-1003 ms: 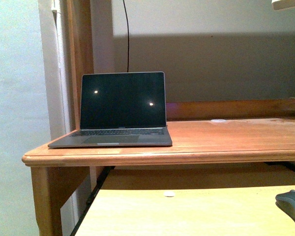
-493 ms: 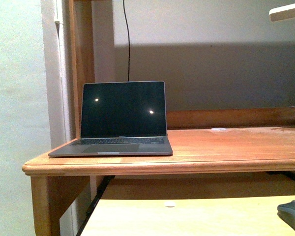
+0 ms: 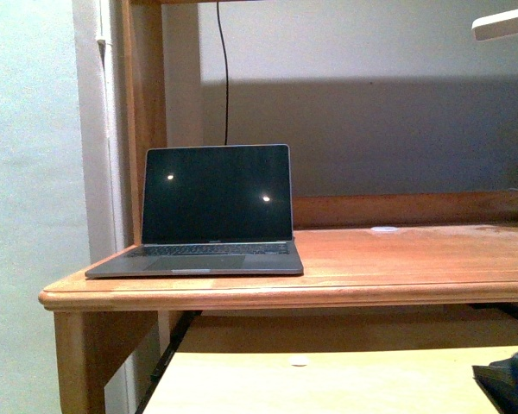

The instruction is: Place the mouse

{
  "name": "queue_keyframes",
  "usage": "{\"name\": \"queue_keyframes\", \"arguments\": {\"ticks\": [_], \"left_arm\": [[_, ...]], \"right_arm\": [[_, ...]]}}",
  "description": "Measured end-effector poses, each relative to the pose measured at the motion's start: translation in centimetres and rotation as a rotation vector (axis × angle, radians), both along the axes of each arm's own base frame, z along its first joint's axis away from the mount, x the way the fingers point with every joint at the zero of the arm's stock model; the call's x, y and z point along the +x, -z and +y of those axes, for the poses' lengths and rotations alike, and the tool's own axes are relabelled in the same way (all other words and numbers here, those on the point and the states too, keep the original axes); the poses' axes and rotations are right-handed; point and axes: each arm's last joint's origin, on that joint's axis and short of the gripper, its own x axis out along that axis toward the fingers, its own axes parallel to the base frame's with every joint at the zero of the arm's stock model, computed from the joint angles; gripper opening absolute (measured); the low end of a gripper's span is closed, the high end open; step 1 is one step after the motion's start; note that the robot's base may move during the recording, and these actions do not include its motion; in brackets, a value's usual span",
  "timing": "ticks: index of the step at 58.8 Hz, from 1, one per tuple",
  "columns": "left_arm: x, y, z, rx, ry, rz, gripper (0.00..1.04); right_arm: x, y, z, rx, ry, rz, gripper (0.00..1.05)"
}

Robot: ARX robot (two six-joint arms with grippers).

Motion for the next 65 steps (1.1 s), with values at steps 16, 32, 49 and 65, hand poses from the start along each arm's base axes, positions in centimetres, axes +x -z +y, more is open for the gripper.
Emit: {"name": "queue_keyframes", "arguments": {"ticks": [16,32,49,65], "left_arm": [[0.0,0.0,0.0,0.0,0.0,0.0,0.55],[0.0,0.0,0.0,0.0,0.0,0.0,0.97],[0.0,0.0,0.0,0.001,0.0,0.0,0.97],[0.0,0.0,0.0,0.001,0.0,0.0,0.97]], "right_arm": [[4.1,-0.1,1.9,-0.123,0.074,0.023,0.97],[6.9,1.6,1.9,-0.227,0.165,0.124,0.97],[9.2,1.9,0.5,-0.265,0.268,0.183,0.97],[10.6,2.3,-0.6,-0.256,0.318,0.279,0.97]]}}
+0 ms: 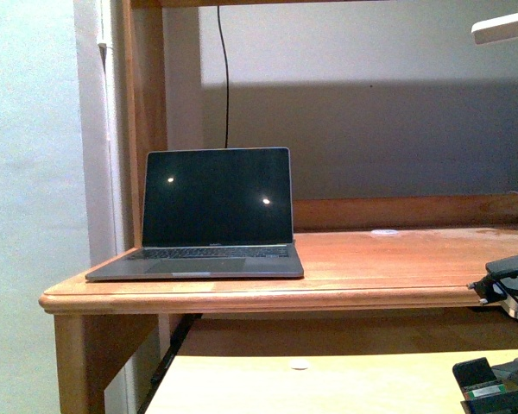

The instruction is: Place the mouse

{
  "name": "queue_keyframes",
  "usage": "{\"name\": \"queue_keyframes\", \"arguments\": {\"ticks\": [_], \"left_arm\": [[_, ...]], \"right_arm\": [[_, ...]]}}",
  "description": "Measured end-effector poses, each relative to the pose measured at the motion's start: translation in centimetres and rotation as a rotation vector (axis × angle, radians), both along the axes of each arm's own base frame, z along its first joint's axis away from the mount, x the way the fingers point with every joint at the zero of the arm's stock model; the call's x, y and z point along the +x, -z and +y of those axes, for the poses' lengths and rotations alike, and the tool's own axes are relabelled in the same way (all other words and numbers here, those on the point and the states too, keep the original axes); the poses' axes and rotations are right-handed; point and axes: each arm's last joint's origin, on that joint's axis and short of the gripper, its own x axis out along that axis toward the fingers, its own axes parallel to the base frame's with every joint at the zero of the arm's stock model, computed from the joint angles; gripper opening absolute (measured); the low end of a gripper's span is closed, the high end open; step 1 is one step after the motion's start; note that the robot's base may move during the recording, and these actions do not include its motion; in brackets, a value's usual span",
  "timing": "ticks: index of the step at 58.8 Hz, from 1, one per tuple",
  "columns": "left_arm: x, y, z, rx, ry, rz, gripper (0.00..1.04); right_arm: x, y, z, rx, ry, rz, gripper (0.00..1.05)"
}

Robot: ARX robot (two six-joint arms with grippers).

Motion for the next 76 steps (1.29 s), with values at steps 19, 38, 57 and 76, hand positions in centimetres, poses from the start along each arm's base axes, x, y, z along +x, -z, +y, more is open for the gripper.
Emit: {"name": "queue_keyframes", "arguments": {"ticks": [19,38,57,76], "left_arm": [[0.0,0.0,0.0,0.0,0.0,0.0,0.97],[0.0,0.0,0.0,0.0,0.0,0.0,0.97],[0.0,0.0,0.0,0.0,0.0,0.0,0.97],[0.0,0.0,0.0,0.0,0.0,0.0,0.97]], "right_arm": [[0.4,-0.1,-0.3,0.075,0.012,0.031,0.63],[-1.7,-3.8,-1.2,0.125,0.026,-0.092,0.56],[-0.2,-10.3,2.2,0.239,-0.056,-0.218,0.55],[6.2,-13.4,7.3,0.223,-0.119,-0.295,0.55]]}}
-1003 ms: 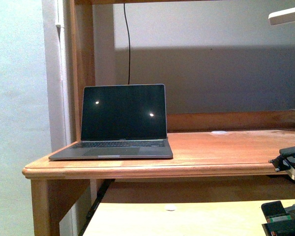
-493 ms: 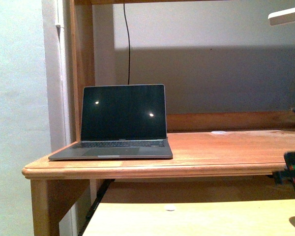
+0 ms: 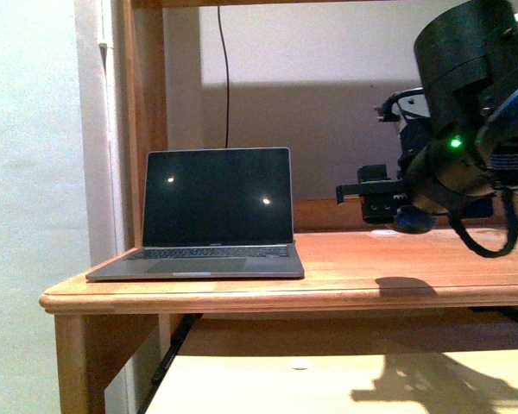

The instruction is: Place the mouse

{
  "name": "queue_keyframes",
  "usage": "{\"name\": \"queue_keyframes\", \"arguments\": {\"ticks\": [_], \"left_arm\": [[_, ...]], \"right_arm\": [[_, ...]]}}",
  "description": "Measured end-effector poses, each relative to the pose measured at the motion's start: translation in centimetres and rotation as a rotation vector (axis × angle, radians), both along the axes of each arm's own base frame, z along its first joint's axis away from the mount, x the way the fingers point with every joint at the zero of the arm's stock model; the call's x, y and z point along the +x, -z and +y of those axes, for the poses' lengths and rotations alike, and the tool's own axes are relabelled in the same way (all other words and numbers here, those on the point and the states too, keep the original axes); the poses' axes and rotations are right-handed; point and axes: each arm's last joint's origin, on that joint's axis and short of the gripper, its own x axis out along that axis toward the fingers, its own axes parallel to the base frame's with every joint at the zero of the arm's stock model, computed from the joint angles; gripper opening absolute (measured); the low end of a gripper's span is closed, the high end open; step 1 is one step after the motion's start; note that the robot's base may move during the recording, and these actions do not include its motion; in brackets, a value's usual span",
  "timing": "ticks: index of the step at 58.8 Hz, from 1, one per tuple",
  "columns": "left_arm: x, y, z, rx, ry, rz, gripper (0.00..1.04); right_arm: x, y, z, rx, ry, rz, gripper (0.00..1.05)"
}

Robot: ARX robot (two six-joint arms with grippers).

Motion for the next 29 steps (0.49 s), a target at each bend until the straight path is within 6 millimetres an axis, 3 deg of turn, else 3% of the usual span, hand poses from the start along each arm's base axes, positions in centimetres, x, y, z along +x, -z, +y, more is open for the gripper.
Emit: {"name": "queue_keyframes", "arguments": {"ticks": [15,29], "left_arm": [[0.0,0.0,0.0,0.0,0.0,0.0,0.97],[0.0,0.0,0.0,0.0,0.0,0.0,0.97]], "right_arm": [[4.1,2.0,1.6,-0.11,0.031,0.043,0.55],[6.5,3.1,2.6,-0.154,0.047,0.062,0.55]]}}
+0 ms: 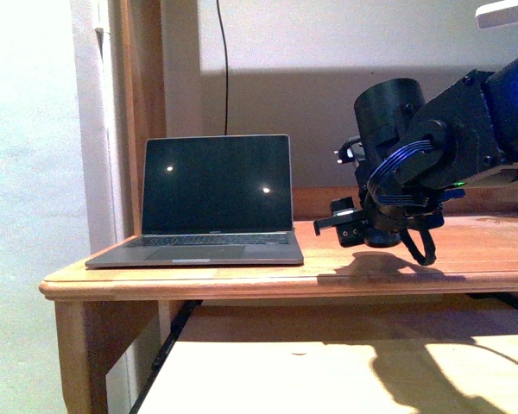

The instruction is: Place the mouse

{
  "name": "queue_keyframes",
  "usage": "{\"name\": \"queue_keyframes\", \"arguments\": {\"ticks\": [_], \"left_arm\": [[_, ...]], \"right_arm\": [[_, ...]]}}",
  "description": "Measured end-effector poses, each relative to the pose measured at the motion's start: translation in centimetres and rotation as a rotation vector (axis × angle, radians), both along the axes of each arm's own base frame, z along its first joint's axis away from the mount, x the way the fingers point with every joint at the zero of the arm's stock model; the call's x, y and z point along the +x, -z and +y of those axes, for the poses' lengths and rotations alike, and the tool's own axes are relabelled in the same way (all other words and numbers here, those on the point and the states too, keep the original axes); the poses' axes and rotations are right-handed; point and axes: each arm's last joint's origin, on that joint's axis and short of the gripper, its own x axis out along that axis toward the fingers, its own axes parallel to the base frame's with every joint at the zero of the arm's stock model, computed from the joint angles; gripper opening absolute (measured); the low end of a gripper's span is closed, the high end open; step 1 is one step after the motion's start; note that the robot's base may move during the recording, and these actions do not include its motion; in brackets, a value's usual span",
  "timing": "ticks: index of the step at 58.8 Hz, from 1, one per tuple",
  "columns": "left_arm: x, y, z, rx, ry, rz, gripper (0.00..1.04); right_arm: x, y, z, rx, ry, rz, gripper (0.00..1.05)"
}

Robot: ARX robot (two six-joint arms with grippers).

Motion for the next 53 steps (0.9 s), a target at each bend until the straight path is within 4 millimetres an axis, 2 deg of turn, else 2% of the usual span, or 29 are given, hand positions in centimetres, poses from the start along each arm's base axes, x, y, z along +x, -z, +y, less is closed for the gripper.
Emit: {"name": "queue_keyframes", "arguments": {"ticks": [20,22,26,34,39,45,53], "left_arm": [[0.0,0.0,0.0,0.0,0.0,0.0,0.97],[0.0,0.0,0.0,0.0,0.0,0.0,0.97],[0.0,0.0,0.0,0.0,0.0,0.0,0.97],[0.0,0.0,0.0,0.0,0.0,0.0,0.97],[0.0,0.0,0.0,0.0,0.0,0.0,0.97],[0.0,0.0,0.0,0.0,0.0,0.0,0.97],[0.0,0.0,0.0,0.0,0.0,0.0,0.97]], "right_arm": [[1.8,1.4,0.7,-0.033,0.027,0.021,0.55],[1.9,1.6,0.7,-0.036,0.027,0.025,0.59],[2.0,2.0,0.8,-0.04,0.031,0.032,0.75],[2.2,1.7,0.6,-0.012,0.045,-0.002,0.96],[2.3,1.3,0.4,0.036,0.036,-0.04,0.98],[1.7,0.5,-0.9,0.128,-0.014,-0.089,0.97],[-2.1,-2.3,-5.1,0.252,-0.122,-0.22,0.97]]}}
